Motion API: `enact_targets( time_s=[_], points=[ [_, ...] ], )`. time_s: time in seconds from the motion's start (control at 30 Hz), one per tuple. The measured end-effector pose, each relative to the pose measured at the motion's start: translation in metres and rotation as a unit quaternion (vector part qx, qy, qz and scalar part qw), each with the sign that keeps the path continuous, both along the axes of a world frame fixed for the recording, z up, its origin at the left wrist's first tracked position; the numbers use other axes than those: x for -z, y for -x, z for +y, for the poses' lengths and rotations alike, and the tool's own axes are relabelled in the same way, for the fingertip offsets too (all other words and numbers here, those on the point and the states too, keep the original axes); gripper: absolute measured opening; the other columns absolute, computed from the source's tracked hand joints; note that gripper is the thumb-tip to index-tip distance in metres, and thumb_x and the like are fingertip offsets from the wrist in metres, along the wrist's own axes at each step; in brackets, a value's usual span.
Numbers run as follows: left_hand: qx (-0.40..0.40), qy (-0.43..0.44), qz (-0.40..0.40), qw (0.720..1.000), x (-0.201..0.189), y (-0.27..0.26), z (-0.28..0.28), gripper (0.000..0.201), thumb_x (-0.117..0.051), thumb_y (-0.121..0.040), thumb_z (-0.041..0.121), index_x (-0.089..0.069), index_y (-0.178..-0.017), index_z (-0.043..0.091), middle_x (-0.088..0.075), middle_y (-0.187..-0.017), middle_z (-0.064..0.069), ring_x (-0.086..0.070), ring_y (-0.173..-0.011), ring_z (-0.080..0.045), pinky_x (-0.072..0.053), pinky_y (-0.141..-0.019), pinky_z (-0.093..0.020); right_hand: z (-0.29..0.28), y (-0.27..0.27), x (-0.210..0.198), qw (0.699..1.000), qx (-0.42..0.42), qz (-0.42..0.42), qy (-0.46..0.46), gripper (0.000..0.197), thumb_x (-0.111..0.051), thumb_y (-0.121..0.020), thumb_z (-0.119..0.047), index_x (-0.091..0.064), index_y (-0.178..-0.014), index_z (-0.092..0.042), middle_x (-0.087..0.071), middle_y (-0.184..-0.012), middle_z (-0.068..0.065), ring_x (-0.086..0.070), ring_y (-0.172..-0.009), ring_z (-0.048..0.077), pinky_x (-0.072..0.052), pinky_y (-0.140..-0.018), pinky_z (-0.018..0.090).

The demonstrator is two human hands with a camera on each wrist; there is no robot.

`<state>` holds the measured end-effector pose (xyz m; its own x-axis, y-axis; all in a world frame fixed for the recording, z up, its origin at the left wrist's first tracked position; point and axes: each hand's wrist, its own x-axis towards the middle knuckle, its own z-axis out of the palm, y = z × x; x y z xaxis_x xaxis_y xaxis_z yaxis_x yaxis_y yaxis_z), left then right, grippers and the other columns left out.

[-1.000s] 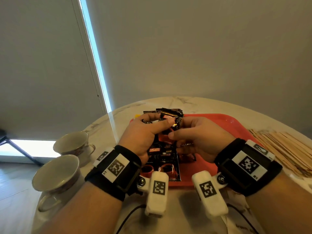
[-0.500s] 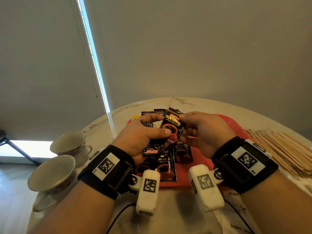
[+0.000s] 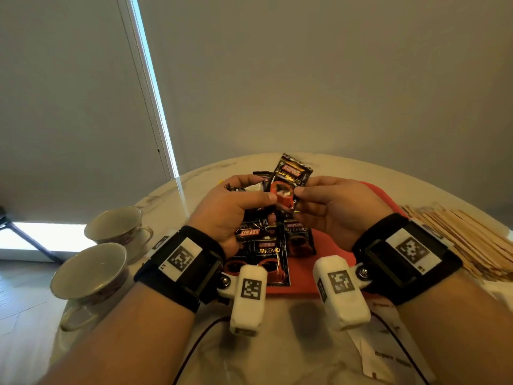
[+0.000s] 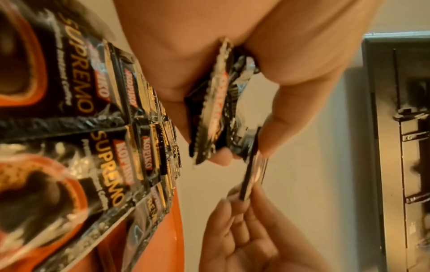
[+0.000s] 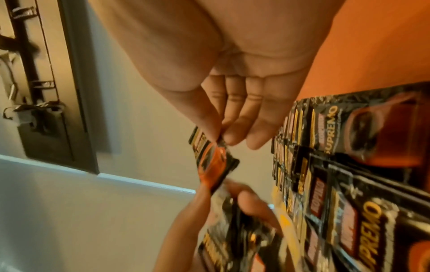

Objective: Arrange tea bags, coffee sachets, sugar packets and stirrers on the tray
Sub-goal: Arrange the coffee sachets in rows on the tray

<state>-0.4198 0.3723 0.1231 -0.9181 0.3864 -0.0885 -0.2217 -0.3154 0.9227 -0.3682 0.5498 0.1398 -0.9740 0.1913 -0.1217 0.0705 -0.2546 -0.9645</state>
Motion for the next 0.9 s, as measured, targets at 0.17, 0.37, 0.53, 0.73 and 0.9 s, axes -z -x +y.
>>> enact_targets(
  time_s=[0.17,0.37,0.53,0.73,0.9],
  points=[
    [-0.052,-0.056,-0.051,0.996,-0.001,0.011,-0.005,0.043,-0.048,-0.08,-0.015,-0.061,-0.115,0.007,-0.074,-0.104,-0.022,-0.072,-0.069,-0.033,-0.059,-0.06,-0.041,0.021,-0.006,0.016,0.996,0.073,-0.051,0.003,0.013,-0.068,-0.09,0.001,-0.062,-0.098,-0.008,-0.068,-0.082,0.01,-0.064,-0.063,0.016,-0.06,-0.06,0.029],
    [-0.052,-0.069,-0.096,0.992,-0.005,0.012,-0.01,0.07,-0.052,-0.059,-0.005,-0.058,-0.128,0.007,-0.065,-0.129,-0.028,-0.071,-0.069,-0.035,-0.059,-0.061,-0.043,0.029,-0.014,0.034,0.975,0.073,-0.189,-0.095,0.004,-0.064,-0.09,0.003,-0.062,-0.09,0.0,-0.058,-0.07,0.011,-0.058,-0.059,0.02,-0.052,-0.055,0.03],
    [-0.063,-0.057,-0.1,0.991,-0.007,0.009,-0.011,0.061,-0.049,-0.067,-0.008,-0.057,-0.125,0.008,-0.066,-0.127,-0.029,-0.071,-0.068,-0.034,-0.06,-0.062,-0.044,0.024,-0.015,0.033,0.965,0.034,-0.21,-0.152,0.008,-0.068,-0.087,0.006,-0.066,-0.082,0.0,-0.062,-0.065,0.012,-0.059,-0.06,0.02,-0.052,-0.06,0.031],
    [-0.071,-0.048,-0.103,0.991,-0.009,0.008,-0.012,0.056,-0.047,-0.08,-0.01,-0.057,-0.133,0.007,-0.065,-0.128,-0.031,-0.072,-0.072,-0.036,-0.06,-0.058,-0.04,0.021,-0.016,0.032,0.961,0.016,-0.203,-0.188,0.007,-0.072,-0.085,0.007,-0.07,-0.091,0.002,-0.066,-0.071,0.012,-0.061,-0.058,0.017,-0.055,-0.053,0.026],
    [-0.076,-0.05,-0.098,0.991,-0.008,0.008,-0.01,0.05,-0.047,-0.082,-0.012,-0.059,-0.127,0.007,-0.066,-0.123,-0.03,-0.072,-0.072,-0.036,-0.06,-0.059,-0.041,0.024,-0.016,0.031,0.959,0.004,-0.209,-0.194,0.008,-0.072,-0.086,0.005,-0.069,-0.094,0.003,-0.066,-0.069,0.011,-0.061,-0.056,0.017,-0.055,-0.049,0.024]
  ],
)
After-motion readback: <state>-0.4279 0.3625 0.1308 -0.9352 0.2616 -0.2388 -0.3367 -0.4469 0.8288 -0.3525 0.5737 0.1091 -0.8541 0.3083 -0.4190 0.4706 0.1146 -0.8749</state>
